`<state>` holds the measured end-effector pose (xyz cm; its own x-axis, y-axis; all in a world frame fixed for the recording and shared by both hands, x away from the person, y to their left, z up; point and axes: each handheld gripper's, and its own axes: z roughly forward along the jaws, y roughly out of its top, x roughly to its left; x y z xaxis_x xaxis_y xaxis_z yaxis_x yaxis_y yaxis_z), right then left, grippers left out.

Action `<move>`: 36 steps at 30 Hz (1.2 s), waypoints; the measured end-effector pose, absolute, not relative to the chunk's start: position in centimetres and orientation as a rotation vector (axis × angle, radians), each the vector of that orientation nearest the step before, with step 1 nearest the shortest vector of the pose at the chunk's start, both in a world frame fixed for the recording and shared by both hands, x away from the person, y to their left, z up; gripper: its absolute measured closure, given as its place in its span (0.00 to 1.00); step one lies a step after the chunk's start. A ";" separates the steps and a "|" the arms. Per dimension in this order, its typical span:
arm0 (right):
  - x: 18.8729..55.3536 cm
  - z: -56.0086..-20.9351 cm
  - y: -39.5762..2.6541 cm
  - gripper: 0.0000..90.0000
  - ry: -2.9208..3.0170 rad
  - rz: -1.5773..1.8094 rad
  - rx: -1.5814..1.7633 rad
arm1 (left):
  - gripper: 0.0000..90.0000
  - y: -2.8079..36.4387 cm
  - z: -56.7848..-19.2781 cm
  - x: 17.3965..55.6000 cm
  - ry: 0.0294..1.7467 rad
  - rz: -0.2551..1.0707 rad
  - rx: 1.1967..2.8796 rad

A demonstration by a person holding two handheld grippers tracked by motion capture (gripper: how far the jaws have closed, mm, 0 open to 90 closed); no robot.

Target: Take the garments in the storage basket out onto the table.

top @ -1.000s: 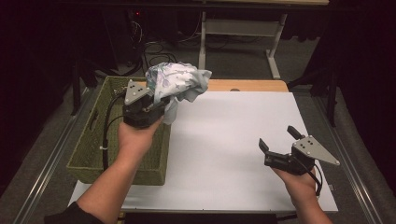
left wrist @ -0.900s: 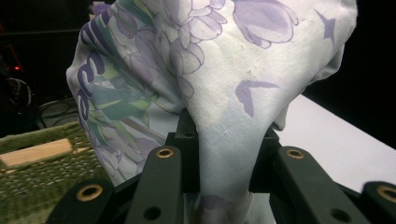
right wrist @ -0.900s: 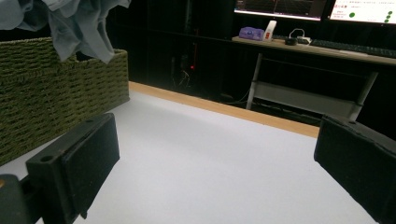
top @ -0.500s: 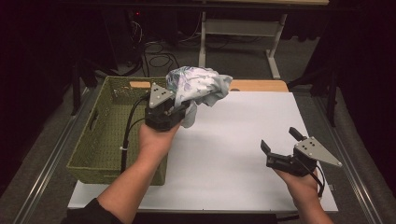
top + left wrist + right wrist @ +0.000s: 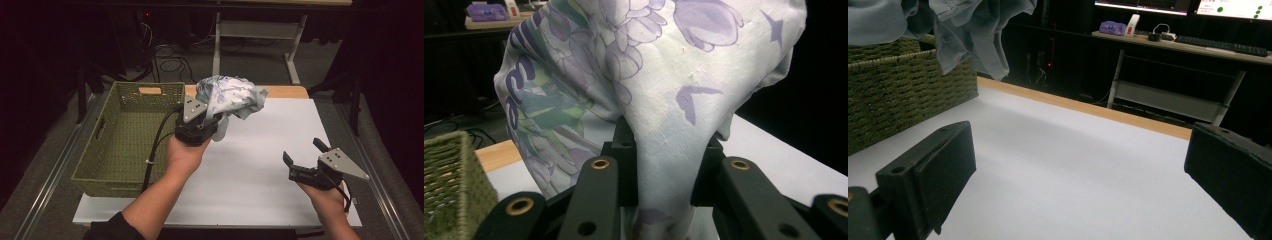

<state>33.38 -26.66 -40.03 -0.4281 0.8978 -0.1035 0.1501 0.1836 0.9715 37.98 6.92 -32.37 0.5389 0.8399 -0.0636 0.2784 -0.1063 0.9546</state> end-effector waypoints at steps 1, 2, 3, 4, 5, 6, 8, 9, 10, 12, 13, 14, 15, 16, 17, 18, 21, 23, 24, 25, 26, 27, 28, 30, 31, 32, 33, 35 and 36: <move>33.4 -40.1 -26.7 0.01 1.733 1.305 0.998 | 0.80 6.7 -32.4 37.9 0.955 0.624 1.656; 33.4 -40.1 -26.8 0.01 1.732 1.303 0.997 | 0.80 6.4 -32.5 37.9 0.951 0.620 1.655; 33.4 -40.1 -26.8 0.01 1.732 1.303 0.997 | 0.80 6.3 -32.5 37.8 0.948 0.617 1.657; 33.4 -40.1 -26.8 0.01 1.732 1.304 0.996 | 0.80 6.1 -32.5 37.8 0.946 0.614 1.658; 33.3 -40.1 -26.8 0.01 1.733 1.307 0.997 | 0.80 5.9 -32.6 37.8 0.944 0.611 1.656; 33.3 -40.1 -26.8 0.01 1.732 1.307 0.996 | 0.80 5.7 -32.6 37.8 0.941 0.608 1.658; 33.3 -40.1 -26.8 0.01 1.732 1.307 0.995 | 0.80 5.5 -32.7 37.8 0.938 0.606 1.663; 33.3 -40.1 -26.8 0.01 1.731 1.307 0.995 | 0.80 5.4 -32.8 37.8 0.937 0.605 1.663; 33.3 -40.1 -26.8 0.01 1.731 1.308 0.995 | 0.80 5.3 -32.8 37.7 0.937 0.604 1.663; 33.3 -40.1 -26.8 0.01 1.730 1.307 0.996 | 0.80 5.2 -32.9 37.7 0.937 0.603 1.667; 33.3 -40.1 -26.8 0.01 1.729 1.306 0.996 | 0.80 5.2 -33.0 37.7 0.937 0.601 1.667; 33.3 -40.1 -26.8 0.01 1.729 1.306 0.996 | 0.80 5.2 -33.1 37.7 0.939 0.599 1.669; 33.3 -40.1 -26.8 0.01 1.729 1.305 0.996 | 0.80 5.1 -33.2 37.6 0.942 0.597 1.669; 33.3 -40.1 -26.8 0.01 1.728 1.306 0.996 | 0.80 5.1 -33.3 37.6 0.944 0.597 1.671; 33.3 -40.1 -26.8 0.01 1.728 1.306 0.996 | 0.80 5.1 -33.5 37.6 0.948 0.593 1.670; 33.3 -40.1 -26.8 0.01 1.728 1.306 0.995 | 0.80 5.1 -33.7 37.6 0.949 0.590 1.675; 33.2 -40.0 -26.8 0.01 1.728 1.308 0.993 | 0.80 5.0 -34.3 37.5 0.958 0.583 1.679; 33.2 -40.0 -26.8 0.01 1.728 1.308 0.993 | 0.80 5.0 -34.7 37.5 0.965 0.578 1.682; 33.2 -40.0 -26.8 0.01 1.728 1.308 0.993 | 0.80 4.9 -34.9 37.5 0.970 0.575 1.682; 33.2 -40.0 -26.8 0.01 1.728 1.308 0.993 | 0.80 4.9 -35.1 37.5 0.972 0.575 1.685; 33.2 -40.1 -26.8 0.01 1.726 1.309 0.993 | 0.80 4.9 -35.3 37.5 0.974 0.574 1.684; 33.2 -40.1 -26.8 0.01 1.728 1.308 0.993 | 0.80 4.9 -35.5 37.5 0.979 0.571 1.685; 33.2 -40.1 -26.8 0.01 1.727 1.308 0.993 | 0.80 4.9 -35.6 37.5 0.982 0.571 1.687; 33.2 -40.1 -26.8 0.01 1.727 1.307 0.991 | 0.80 4.9 -36.3 37.4 0.991 0.563 1.687; 33.2 -40.1 -26.8 0.01 1.727 1.307 0.991 | 0.80 4.9 -36.3 37.4 0.991 0.563 1.687; 33.2 -40.1 -26.8 0.01 1.727 1.307 0.991 | 0.80 4.9 -36.5 37.4 0.994 0.562 1.689; 33.2 -40.1 -26.8 0.01 1.728 1.307 0.992 | 0.80 4.9 -36.7 37.4 0.996 0.560 1.693; 33.2 -40.1 -26.8 0.01 1.730 1.306 0.991 | 0.79 4.9 -36.9 37.4 0.998 0.559 1.696; 33.2 -40.1 -26.8 0.01 1.731 1.304 0.992 | 0.79 5.0 -37.0 37.4 0.999 0.558 1.697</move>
